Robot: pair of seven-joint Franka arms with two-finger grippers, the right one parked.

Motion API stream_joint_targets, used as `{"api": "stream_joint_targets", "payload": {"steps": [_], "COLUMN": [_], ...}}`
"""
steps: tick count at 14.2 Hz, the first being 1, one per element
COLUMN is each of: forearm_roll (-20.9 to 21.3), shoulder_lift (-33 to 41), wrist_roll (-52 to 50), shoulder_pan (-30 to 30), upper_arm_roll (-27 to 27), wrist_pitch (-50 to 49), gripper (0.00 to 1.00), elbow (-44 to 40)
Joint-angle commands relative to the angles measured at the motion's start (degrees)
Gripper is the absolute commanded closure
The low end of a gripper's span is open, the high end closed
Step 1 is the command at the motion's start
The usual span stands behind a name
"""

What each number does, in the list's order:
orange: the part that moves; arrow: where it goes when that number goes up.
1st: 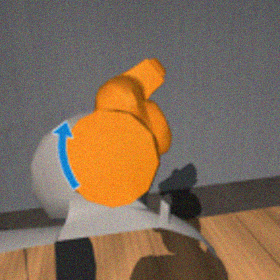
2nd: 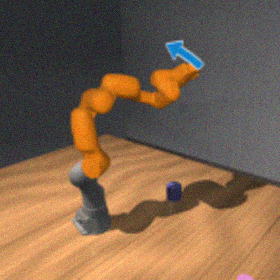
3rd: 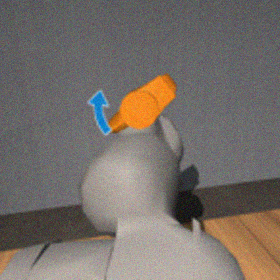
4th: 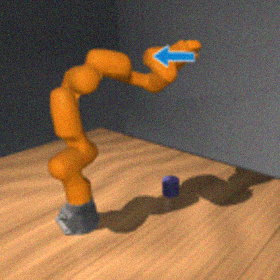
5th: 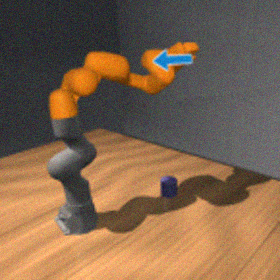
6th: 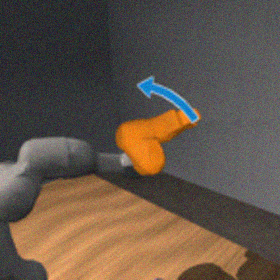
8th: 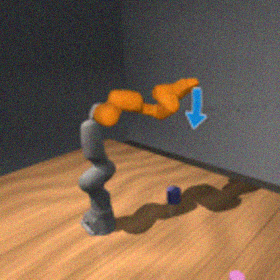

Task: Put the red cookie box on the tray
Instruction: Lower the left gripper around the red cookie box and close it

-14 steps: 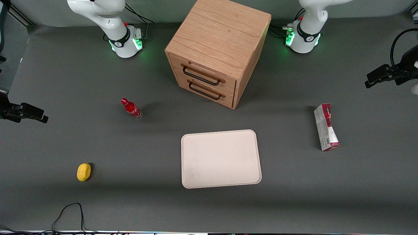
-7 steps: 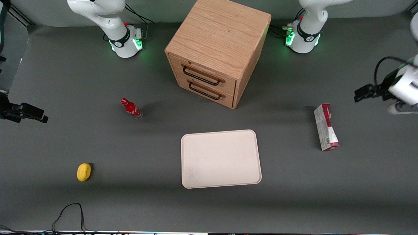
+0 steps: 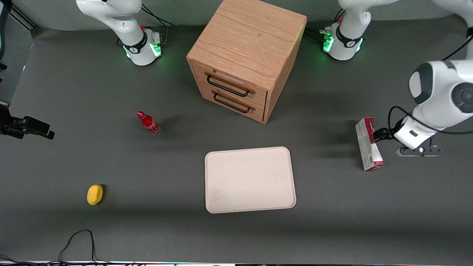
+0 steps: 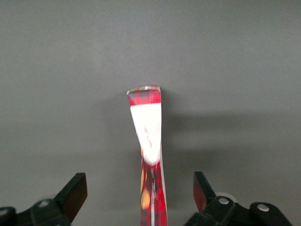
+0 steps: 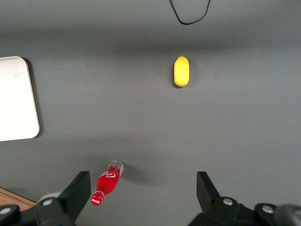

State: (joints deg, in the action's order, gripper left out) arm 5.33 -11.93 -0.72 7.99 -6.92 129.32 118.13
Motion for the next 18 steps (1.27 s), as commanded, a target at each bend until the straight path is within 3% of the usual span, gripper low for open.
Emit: {"api": "stream_joint_targets", "payload": {"steps": [1, 6, 8, 9, 14, 18], "forearm_roll": [2.31, 3.37, 3.37, 3.46, 3.37, 2.85], "shoulder_lift": [-3.7, -8.63, -8.2, -7.85, -7.49, -5.74], "wrist_roll": [0.37, -0.43, -2.0, -2.1, -2.01, -2.36], "shoulder_pan": [0.1, 0.19, 0.27, 0.36, 0.36, 0.54], "upper_arm_roll": [-0.37, -0.02, -0.02, -0.02, -0.11, -1.15], "wrist_pitch": [6.97, 16.38, 15.8, 15.0, 10.18, 1.21], "gripper": [0.0, 0.01, 0.05, 0.15, 0.99, 1.0], "elbow": [1.57, 6.66, 7.9, 7.99, 6.6, 2.9]}}
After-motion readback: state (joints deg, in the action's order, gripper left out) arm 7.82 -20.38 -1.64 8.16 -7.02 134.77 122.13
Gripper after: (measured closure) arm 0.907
